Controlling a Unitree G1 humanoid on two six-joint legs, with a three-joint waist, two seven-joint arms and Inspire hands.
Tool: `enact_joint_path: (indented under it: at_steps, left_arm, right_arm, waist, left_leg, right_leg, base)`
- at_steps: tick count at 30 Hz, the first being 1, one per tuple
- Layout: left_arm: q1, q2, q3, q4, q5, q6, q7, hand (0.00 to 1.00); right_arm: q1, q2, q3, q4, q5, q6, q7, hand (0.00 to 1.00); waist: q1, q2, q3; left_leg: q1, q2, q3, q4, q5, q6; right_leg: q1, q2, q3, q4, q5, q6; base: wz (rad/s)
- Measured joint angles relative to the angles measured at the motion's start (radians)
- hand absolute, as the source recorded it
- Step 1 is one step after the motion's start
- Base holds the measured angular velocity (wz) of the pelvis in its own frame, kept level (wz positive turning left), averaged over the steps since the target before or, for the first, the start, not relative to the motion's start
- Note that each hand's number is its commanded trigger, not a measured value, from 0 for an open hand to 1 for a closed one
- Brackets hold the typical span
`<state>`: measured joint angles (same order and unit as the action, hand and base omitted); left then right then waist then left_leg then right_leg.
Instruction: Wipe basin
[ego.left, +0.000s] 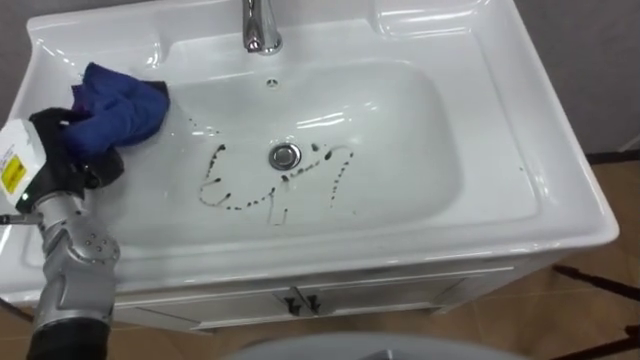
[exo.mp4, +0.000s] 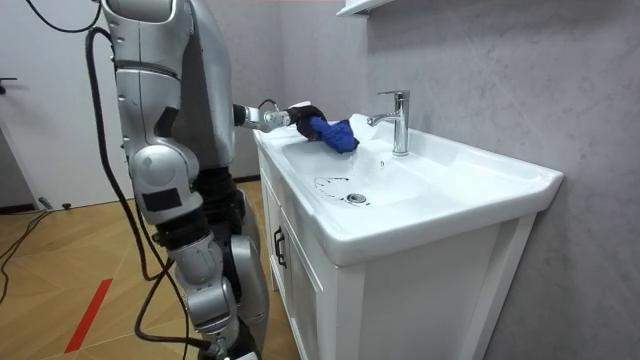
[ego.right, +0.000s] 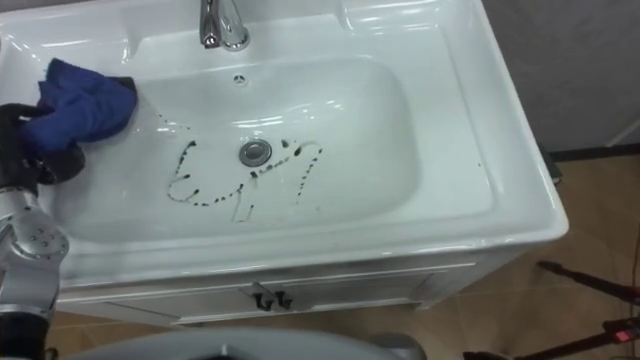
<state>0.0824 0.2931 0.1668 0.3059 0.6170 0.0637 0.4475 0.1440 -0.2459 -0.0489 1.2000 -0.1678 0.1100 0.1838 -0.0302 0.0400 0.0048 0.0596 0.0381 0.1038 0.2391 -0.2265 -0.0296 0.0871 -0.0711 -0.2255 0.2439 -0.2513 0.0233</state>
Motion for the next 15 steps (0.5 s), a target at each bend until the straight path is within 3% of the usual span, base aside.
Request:
enact_joint_path:
  at_steps: [5,9,11,15]
  left_arm:
    - [0.000,-0.010,-0.056,-0.045,0.096,-0.017,-0.008,1.00]
    - [-0.001,-0.014,-0.072,-0.117,0.095,-0.042,-0.018,1.00]
    - [-0.001,-0.014,-0.073,-0.146,0.095,-0.070,-0.018,1.00]
    - [-0.001,-0.016,-0.074,-0.149,0.095,-0.091,-0.018,1.00]
  right_arm:
    - [-0.009,0.000,0.028,0.003,-0.027,-0.030,-0.008,0.00]
    - [-0.008,0.004,0.059,0.002,-0.034,-0.047,-0.021,0.00]
    - [-0.006,0.005,0.067,0.002,-0.035,-0.049,-0.020,0.00]
    - [-0.003,0.005,0.067,0.003,-0.035,-0.053,-0.020,0.00]
  waist:
    - [-0.015,-0.003,0.0019]
    - [-0.018,-0.016,0.0098]
    - [-0.018,-0.022,0.0087]
    - [-0.019,-0.023,0.0082]
  left_leg:
    - [-0.012,0.002,0.000,0.005,0.000,0.000]
    - [-0.020,0.002,0.000,0.011,0.000,0.000]
    - [-0.031,0.001,0.000,0.021,0.000,0.000]
    - [-0.032,0.002,0.000,0.021,0.000,0.000]
  right_leg:
    - [-0.009,0.000,0.001,0.014,0.000,0.000]
    - [-0.020,-0.001,0.002,0.015,0.000,-0.001]
    - [-0.021,-0.001,0.002,0.015,0.000,-0.001]
    - [-0.031,-0.001,0.004,0.016,0.000,-0.002]
  base:
    - [0.00]
    - [0.00]
    - [0.00]
    - [0.00]
